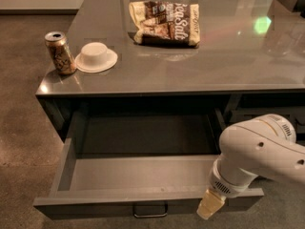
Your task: Open top drawer
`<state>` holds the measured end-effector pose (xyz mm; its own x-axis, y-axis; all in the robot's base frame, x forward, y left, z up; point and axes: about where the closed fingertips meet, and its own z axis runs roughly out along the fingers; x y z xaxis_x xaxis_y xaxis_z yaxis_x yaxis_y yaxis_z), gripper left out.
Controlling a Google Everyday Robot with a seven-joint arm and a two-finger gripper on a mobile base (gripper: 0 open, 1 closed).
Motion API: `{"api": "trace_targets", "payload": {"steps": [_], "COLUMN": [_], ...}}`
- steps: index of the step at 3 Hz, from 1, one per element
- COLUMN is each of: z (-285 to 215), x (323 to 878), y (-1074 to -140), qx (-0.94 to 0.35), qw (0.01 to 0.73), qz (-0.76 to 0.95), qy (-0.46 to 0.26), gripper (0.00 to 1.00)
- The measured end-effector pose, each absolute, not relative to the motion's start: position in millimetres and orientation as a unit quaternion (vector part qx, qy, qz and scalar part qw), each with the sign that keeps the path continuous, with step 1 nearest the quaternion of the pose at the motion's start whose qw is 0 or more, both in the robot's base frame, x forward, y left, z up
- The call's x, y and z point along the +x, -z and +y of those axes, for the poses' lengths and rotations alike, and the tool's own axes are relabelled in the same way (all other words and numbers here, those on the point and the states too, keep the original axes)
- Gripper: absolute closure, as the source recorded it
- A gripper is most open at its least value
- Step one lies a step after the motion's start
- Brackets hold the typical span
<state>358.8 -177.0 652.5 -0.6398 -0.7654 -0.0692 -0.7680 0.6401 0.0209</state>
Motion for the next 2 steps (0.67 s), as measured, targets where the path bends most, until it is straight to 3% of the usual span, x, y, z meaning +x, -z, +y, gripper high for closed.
{"api": "trace_targets", "payload": {"steps": [1, 2], "z": [-184.6, -191.1], "x": [356.1, 352.6], "y": [-669.6, -686.4], "qx": [-0.421, -0.417], "qw": [0.031, 0.034], "qz": [0.906, 0.908], "qy": [-0.012, -0.005], "gripper": [0.0, 0.0]}}
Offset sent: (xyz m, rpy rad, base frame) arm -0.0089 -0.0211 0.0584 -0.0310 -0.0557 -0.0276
